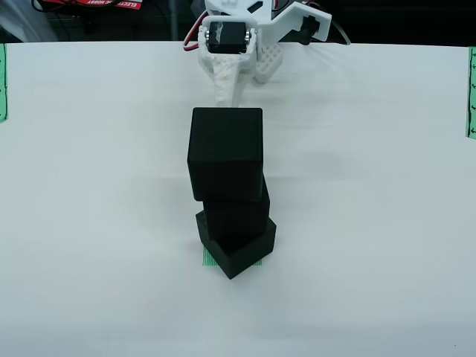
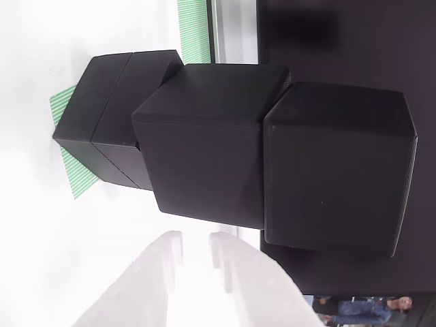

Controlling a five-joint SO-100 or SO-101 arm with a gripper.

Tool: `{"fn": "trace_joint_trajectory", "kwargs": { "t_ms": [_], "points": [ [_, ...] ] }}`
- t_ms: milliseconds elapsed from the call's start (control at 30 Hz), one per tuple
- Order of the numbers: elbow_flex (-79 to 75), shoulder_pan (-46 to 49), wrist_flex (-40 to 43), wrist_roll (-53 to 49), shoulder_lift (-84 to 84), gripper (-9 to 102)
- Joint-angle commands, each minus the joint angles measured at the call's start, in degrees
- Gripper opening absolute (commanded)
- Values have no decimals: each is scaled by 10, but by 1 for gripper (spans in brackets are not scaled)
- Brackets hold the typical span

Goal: Stack 3 Blocks on the chosen place.

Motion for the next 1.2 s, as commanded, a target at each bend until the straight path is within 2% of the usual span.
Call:
{"fn": "trace_joint_trajectory", "kwargs": {
  "t_ms": [0,1167],
  "points": [
    [25,-2,2,4,10,0],
    [25,-3,2,-3,10,0]
  ]
}}
